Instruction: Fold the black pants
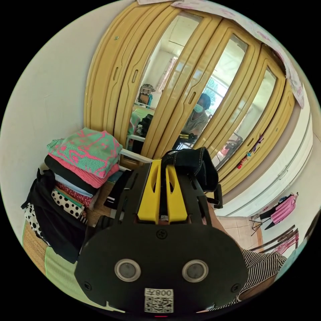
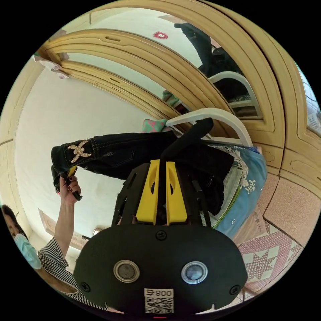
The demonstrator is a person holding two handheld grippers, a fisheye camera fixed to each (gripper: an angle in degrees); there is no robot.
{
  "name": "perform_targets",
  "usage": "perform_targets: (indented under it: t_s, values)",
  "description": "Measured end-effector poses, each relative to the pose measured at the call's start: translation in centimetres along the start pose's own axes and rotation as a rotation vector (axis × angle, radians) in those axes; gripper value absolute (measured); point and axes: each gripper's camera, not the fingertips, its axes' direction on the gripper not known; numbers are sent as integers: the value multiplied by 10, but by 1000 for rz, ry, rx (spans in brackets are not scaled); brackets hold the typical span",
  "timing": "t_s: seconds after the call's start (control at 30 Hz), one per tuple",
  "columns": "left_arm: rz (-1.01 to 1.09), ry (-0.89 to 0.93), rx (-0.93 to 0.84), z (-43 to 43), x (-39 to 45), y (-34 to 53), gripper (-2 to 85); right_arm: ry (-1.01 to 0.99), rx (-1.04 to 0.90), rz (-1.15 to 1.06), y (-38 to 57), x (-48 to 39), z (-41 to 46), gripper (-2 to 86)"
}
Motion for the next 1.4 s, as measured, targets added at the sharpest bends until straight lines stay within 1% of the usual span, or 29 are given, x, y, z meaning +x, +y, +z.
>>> perform_targets:
  t_s: [0.1, 0.2, 0.27, 0.4, 0.53, 0.63, 0.77, 0.83, 0.9, 0.97, 1.03, 1.23, 1.33, 1.4]
  values:
    - [1, -37, 20, -31, 1, -12, 2, 57, -31, -16, -7, -7, -3, 23]
    - [-44, -58, 27, -54, -6, -18, 3, 88, -111, 42, -4, 8, 10, 27]
    - [-75, -59, 19, -64, -11, -19, 3, 160, -159, 99, 11, 28, 21, 33]
    - [-104, -41, -7, -83, -15, -21, 5, 226, -175, 202, 38, 62, 26, 49]
    - [-96, -25, -11, -108, -12, -32, 5, 96, -81, 253, 59, 85, 10, 46]
    - [-89, -21, -12, -128, -7, -40, 5, 102, -76, 243, 70, 90, 1, 50]
    - [-99, -13, -13, -151, 1, -46, 4, 12, -70, 229, 91, 88, -3, 62]
    - [-94, -16, -23, -167, 8, -50, 4, 49, -69, 220, 100, 85, -3, 62]
    - [-88, -18, -29, -180, 15, -52, 4, 81, -71, 254, 109, 91, -2, 69]
    - [-81, -17, -37, -194, 22, -54, 3, -3, -56, 336, 124, 104, -2, 83]
    - [-77, -14, -46, -212, 31, -57, 3, -38, -42, 362, 133, 106, -1, 85]
    - [-78, -12, -59, -265, 52, -62, 3, -88, -68, 367, 139, 92, 13, 73]
    - [-62, -12, -66, -298, 66, -65, 3, -160, -72, 343, 144, 79, 13, 56]
    - [-52, -9, -60, -321, 74, -67, 4, -152, -75, 312, 144, 65, 11, 45]
